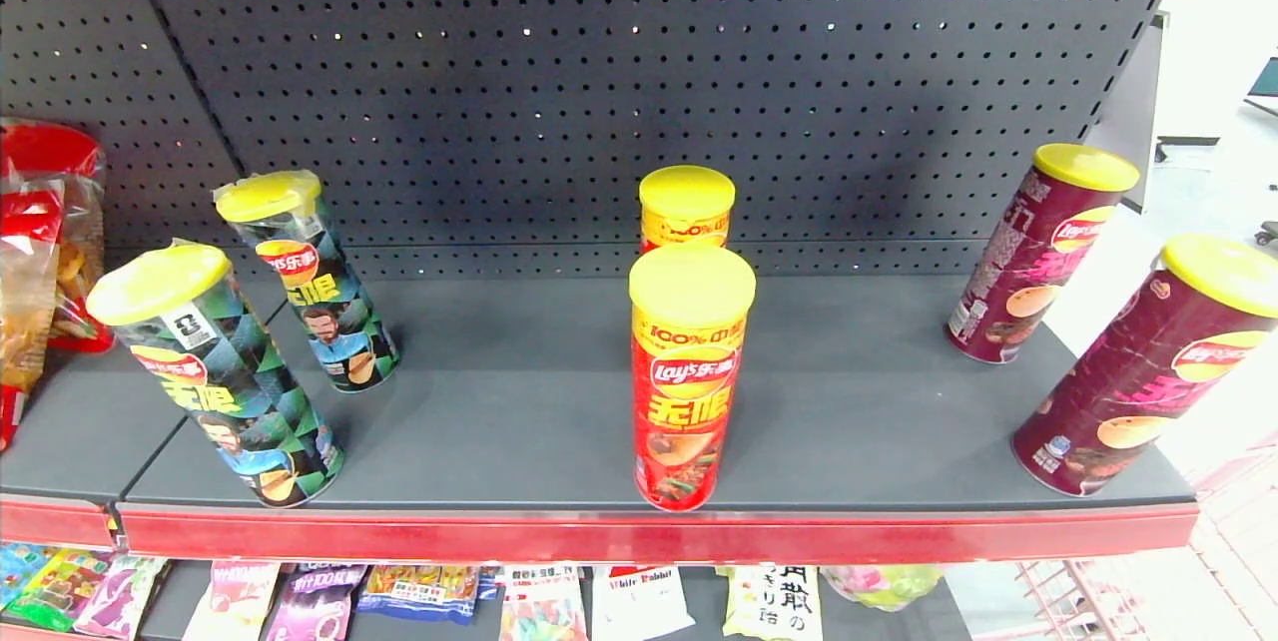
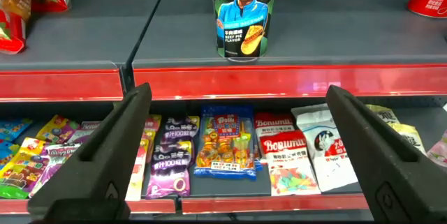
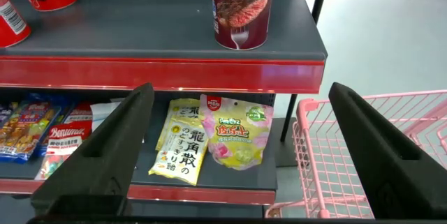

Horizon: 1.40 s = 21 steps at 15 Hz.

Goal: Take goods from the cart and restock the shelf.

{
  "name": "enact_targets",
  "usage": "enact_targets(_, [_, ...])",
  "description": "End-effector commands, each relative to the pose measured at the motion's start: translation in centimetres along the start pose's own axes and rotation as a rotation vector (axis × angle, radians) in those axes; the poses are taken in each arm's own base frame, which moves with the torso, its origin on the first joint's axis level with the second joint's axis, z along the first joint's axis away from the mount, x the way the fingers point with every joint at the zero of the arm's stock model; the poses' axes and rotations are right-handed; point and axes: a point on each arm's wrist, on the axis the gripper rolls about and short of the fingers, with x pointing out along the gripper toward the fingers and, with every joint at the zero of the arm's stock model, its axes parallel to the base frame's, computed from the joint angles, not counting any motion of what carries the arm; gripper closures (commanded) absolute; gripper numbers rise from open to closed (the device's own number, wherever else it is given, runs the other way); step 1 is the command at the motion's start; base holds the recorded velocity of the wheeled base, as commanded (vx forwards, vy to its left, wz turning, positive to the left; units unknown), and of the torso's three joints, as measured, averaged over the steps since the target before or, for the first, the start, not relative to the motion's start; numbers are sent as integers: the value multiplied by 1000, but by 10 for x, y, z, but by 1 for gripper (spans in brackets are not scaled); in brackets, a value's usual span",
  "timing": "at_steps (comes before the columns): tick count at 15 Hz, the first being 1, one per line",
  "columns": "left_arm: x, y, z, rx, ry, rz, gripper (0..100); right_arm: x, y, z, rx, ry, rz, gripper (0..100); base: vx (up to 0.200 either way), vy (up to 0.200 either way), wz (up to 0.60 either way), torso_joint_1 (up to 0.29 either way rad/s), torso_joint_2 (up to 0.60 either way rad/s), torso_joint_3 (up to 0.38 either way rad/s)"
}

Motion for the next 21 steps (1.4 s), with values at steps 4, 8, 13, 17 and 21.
enact_targets(4, [0,0,0,1,1,1,0,0,0,0,0,-1,1,0,-200,0,0,9,8,0])
enact_targets(8, [0,0,0,1,1,2,0,0,0,0,-2,-1,1,0,0,0,0,0,0,0])
enact_targets(13, [0,0,0,3,1,2,0,0,0,0,-2,-1,1,0,0,-120,0,-2,1,2])
enact_targets(17, [0,0,0,-1,1,2,0,0,0,0,-2,-1,1,0,0,-150,0,4,1,2])
enact_targets(21, [0,0,0,-1,1,2,0,0,0,0,-2,-1,1,0,0,0,0,0,0,0])
